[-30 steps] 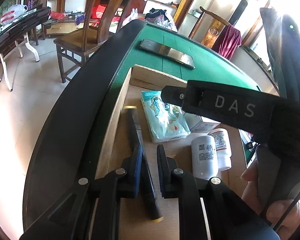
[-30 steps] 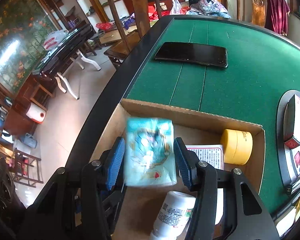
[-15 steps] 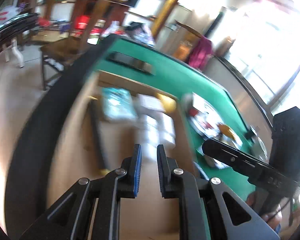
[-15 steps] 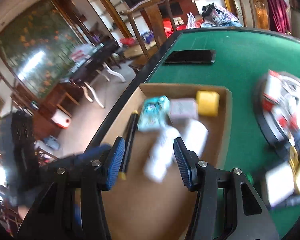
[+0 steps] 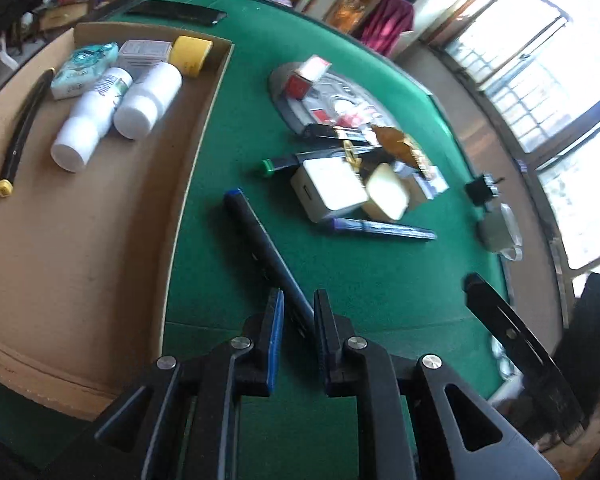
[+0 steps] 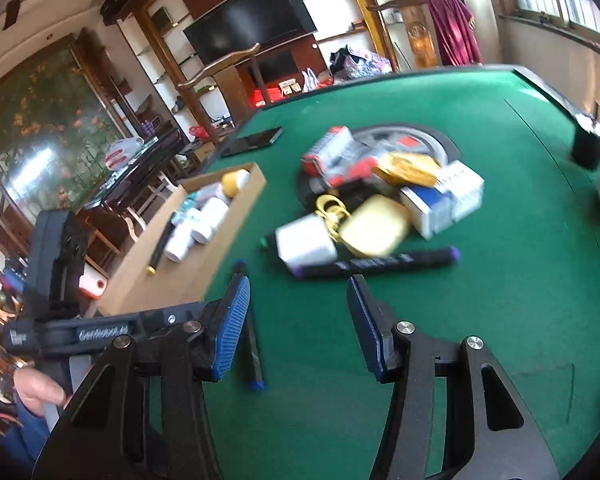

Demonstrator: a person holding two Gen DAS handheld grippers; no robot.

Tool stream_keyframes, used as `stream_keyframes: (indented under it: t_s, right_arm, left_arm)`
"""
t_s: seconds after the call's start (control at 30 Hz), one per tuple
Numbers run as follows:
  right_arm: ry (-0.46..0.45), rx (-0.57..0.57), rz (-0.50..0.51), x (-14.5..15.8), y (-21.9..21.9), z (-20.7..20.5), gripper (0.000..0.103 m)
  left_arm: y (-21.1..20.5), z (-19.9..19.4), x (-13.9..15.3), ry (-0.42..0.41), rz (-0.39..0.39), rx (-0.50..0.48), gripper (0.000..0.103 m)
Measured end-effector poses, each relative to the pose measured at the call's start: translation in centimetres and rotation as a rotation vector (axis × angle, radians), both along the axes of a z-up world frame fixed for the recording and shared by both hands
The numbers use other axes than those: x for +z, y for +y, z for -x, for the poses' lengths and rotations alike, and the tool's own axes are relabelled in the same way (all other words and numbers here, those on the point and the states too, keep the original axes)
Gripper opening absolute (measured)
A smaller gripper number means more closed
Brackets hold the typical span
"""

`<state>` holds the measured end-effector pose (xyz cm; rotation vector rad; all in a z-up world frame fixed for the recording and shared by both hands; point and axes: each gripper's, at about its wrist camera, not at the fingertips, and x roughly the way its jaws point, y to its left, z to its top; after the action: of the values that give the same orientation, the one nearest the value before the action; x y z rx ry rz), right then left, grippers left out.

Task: Organize objects
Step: 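Grasp a blue-capped black marker with the left gripper while the right grasps a purple-capped marker, then carry both markers over the cardboard tray with both grippers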

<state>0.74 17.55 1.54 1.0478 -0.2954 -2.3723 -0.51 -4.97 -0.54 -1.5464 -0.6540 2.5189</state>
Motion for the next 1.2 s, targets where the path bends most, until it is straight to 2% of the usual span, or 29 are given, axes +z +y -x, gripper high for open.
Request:
stream_keyframes:
  t_s: [0.13, 0.23, 0.33, 0.43, 0.53, 0.7, 0.83, 0.9, 0.93, 0.97, 1.0, 1.03, 1.1, 1.2]
  right_arm:
    - [-0.030, 0.013, -0.012, -0.7, 1.1, 0.9, 0.051]
    - [-0.047, 0.022, -0.046, -0.4, 0.9, 3.3, 0.051]
    - [-0.068, 0.047, -0.103, -0.6, 0.3, 6.4, 0.051]
    - [-0.085, 0.027, -0.159, -1.7, -0.2, 9.2, 0.051]
    - [-0.133, 0.034, -0.170, -3.4, -0.5, 10.6, 0.051]
    - [-0.185, 0.113, -0.171, -4.7, -0.9, 8.7, 0.051]
    - [-0.127, 0.176, -0.247, -4.9, -2.5, 5.3, 0.051]
    - [-0.073, 0.171, -0.333, -5.0, -3.6, 4.2, 0.051]
    - [-0.052, 0.160, -0.380, -5.1, -4.1, 3.8, 0.050]
    - [-0.038, 0.138, -0.422, -5.1, -4.4, 3.6, 0.041]
    - [-0.029, 0.119, -0.454, -4.9, -4.6, 3.4, 0.028]
    - [-0.026, 0.113, -0.471, -4.9, -4.8, 3.1, 0.025]
    - [-0.027, 0.100, -0.479, -4.7, -4.7, 2.5, 0.015]
    - [-0.048, 0.063, -0.431, -4.6, -3.9, 1.8, 0.014]
  left_arm:
    - [0.6, 0.1, -0.6, 0.004, 0.090, 0.041, 0.017]
    - [1.3, 0.1, -0.6, 0.021, 0.139, 0.046, 0.026]
    - [1.7, 0.3, -1.1, 0.025, 0.142, 0.014, 0.030]
    - [2.6, 0.2, -1.1, 0.050, 0.205, -0.029, 0.030]
    - [2.8, 0.3, -1.1, 0.062, 0.217, -0.049, 0.030]
    - [2.8, 0.5, -1.2, 0.079, 0.217, -0.066, 0.030]
    - [3.4, 0.8, -1.2, 0.103, 0.251, -0.079, 0.034]
    - [3.9, 0.8, -1.2, 0.118, 0.276, -0.110, 0.038]
    - [4.2, 0.7, -1.3, 0.128, 0.299, -0.122, 0.038]
    - [4.5, 0.5, -1.4, 0.139, 0.327, -0.135, 0.036]
    - [4.9, 0.3, -1.4, 0.151, 0.364, -0.142, 0.030]
    - [5.0, 0.0, -1.5, 0.165, 0.406, -0.134, 0.016]
    - [4.9, -0.4, -1.4, 0.164, 0.378, -0.154, 0.013]
    - [4.5, -0.8, -1.4, 0.177, 0.337, -0.167, 0.013]
